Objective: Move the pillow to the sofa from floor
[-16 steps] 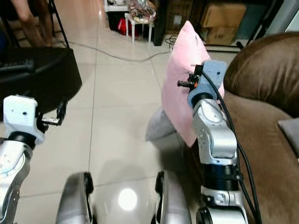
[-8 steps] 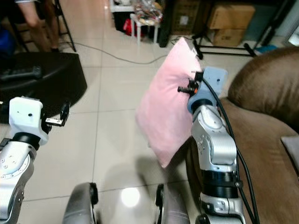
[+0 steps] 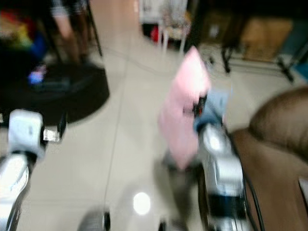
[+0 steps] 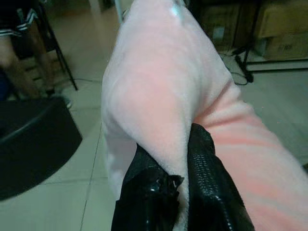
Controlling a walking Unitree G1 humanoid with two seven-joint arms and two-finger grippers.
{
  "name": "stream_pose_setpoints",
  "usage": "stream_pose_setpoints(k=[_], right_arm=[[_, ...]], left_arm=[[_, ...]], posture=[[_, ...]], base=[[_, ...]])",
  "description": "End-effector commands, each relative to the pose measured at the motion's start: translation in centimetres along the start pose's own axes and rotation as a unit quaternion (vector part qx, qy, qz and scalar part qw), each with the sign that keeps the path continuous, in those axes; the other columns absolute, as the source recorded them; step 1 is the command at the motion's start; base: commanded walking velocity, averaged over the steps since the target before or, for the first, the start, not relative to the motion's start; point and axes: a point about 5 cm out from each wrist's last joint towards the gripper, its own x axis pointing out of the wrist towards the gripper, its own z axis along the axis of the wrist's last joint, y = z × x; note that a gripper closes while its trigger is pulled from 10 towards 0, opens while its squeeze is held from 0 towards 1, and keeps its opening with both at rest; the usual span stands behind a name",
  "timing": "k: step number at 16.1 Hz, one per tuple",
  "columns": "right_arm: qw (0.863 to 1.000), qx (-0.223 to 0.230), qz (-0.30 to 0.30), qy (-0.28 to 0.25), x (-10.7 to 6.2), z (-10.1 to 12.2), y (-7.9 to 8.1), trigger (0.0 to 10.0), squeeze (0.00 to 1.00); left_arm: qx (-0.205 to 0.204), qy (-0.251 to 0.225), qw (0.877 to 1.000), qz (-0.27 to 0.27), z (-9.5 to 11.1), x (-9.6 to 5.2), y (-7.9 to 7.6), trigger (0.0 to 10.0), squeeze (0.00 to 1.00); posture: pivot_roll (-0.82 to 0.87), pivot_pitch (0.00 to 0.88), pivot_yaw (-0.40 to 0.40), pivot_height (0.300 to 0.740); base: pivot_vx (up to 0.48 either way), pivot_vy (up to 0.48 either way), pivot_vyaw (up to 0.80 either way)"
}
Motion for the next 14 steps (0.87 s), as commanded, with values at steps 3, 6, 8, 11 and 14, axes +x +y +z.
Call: stream_pose_setpoints(k=[3, 6, 8, 11, 14], right_arm=[[1.0, 0.002, -0.001, -0.026, -0.2, 1.0, 0.0, 10.0, 0.0], [1.0, -0.012, 0.0, -0.021, -0.1, 0.4, 0.0, 10.0, 0.0], [1.0, -0.008, 0.003, -0.004, 0.2, 0.1, 0.0, 10.0, 0.0], [1.0, -0.006, 0.008, -0.005, 0.5, 0.4, 0.2, 10.0, 0.0], [1.0, -0.006, 0.006, -0.002, 0.5, 0.3, 0.1, 10.0, 0.0]], left_arm=[[0.002, -0.013, 1.0, -0.01, 0.3, 0.1, -0.2, 10.0, 0.51], [0.002, -0.02, 1.0, -0.014, 0.4, 0.3, -0.5, 10.0, 0.51], [0.002, -0.023, 1.0, -0.013, 0.6, 0.5, -0.6, 10.0, 0.5], [-0.002, -0.024, 1.0, -0.003, 0.5, 0.6, -0.5, 10.0, 0.5], [-0.003, -0.024, 1.0, -0.002, 0.6, 0.7, -0.6, 10.0, 0.5]], posture=[[-0.01, 0.0, -0.051, 0.74], [-0.01, 0.0, -0.054, 0.74], [0.0, 0.0, -0.074, 0.74], [0.0, 0.0, -0.09, 0.74], [-0.01, 0.0, -0.093, 0.74]], base=[[0.0, 0.0, 0.0], [0.0, 0.0, 0.0], [0.0, 0.0, -0.27], [0.0, 0.0, -0.8], [0.0, 0.0, -0.8]])
